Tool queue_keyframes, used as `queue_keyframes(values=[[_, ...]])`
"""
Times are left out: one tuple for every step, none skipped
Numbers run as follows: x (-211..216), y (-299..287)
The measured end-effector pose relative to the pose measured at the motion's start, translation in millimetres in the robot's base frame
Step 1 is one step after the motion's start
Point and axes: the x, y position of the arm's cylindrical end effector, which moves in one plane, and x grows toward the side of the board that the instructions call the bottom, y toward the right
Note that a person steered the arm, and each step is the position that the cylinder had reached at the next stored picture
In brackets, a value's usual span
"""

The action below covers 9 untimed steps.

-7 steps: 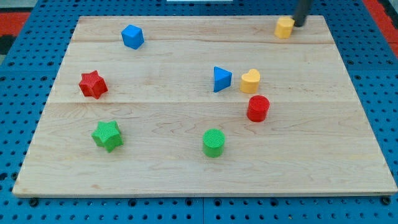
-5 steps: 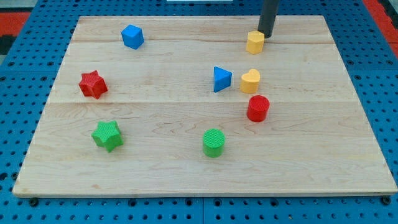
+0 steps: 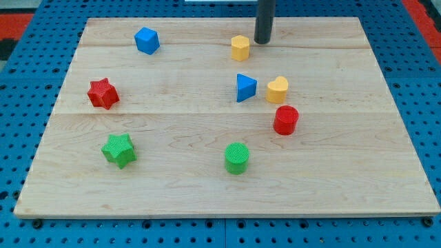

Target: Move the hexagon diagonal to the heart

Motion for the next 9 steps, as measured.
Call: queue_keyframes(values=[[-13,-50],[-39,-54],[-45,-58],[-44,-66],[-44,-66],[-46,-66],[-44,-66],[-17,-78],[-10,41]])
